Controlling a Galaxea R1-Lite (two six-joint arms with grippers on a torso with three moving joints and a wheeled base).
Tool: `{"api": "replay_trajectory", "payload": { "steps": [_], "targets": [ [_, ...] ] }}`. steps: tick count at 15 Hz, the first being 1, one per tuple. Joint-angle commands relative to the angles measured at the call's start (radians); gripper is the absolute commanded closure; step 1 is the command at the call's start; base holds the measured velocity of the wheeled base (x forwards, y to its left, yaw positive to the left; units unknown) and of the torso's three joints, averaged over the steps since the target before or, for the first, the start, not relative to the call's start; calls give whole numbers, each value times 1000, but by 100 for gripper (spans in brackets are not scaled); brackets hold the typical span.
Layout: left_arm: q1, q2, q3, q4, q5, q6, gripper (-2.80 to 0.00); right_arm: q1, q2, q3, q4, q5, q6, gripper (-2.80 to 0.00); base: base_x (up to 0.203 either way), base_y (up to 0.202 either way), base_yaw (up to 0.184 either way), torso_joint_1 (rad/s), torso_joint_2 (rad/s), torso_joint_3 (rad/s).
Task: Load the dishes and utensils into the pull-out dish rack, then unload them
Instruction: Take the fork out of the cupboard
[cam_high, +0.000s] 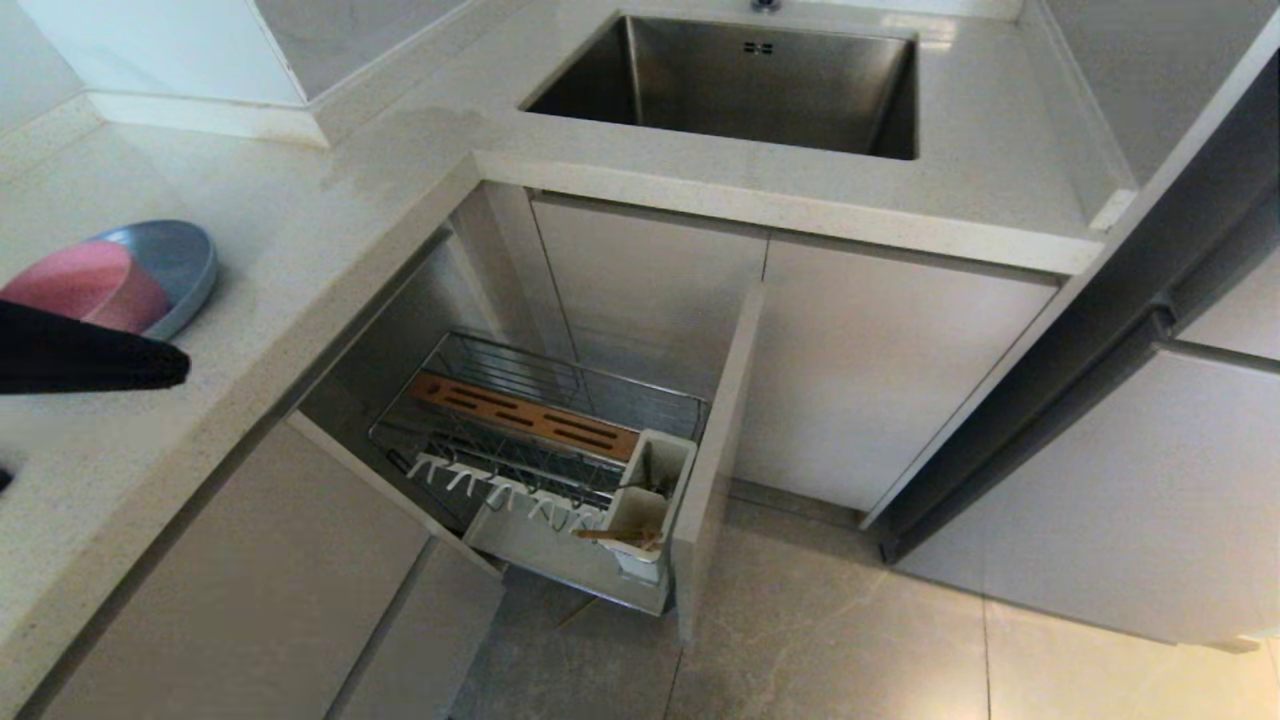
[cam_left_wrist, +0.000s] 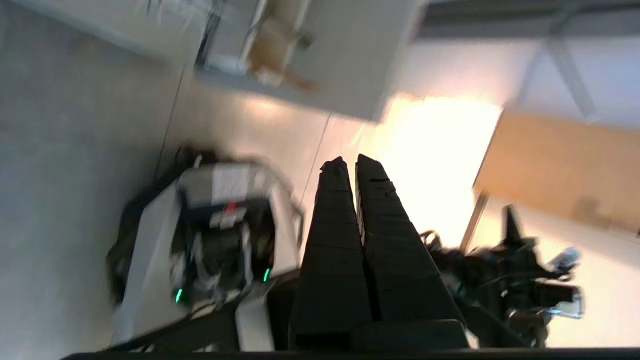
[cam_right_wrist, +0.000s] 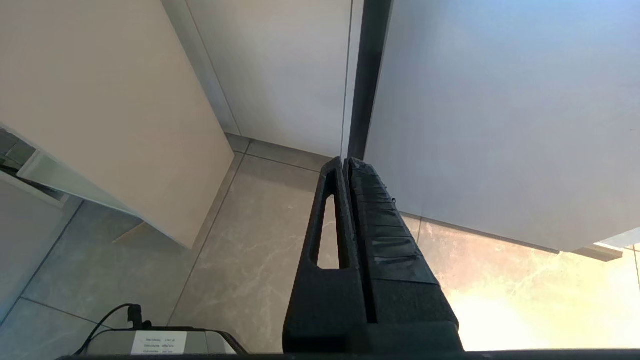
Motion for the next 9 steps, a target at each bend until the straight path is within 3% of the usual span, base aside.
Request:
{"api": "replay_trajectory", "payload": {
  "steps": [1, 4, 6, 9],
  "targets": [
    [-48, 123, 2, 13, 41, 7, 0, 0, 0, 8, 0, 0, 0, 0, 0, 0, 0, 0, 0, 0],
    [-172, 265, -6, 8, 245, 10, 0, 0, 0, 8, 0, 0, 0, 0, 0, 0, 0, 0, 0, 0],
    [-269, 341, -27, -45, 347, -36, 0, 0, 0, 8, 0, 0, 0, 0, 0, 0, 0, 0, 0, 0],
    [-427, 466, -72, -180, 638, -105, 0, 0, 0, 8, 0, 0, 0, 0, 0, 0, 0, 0, 0, 0]
  ]
}}
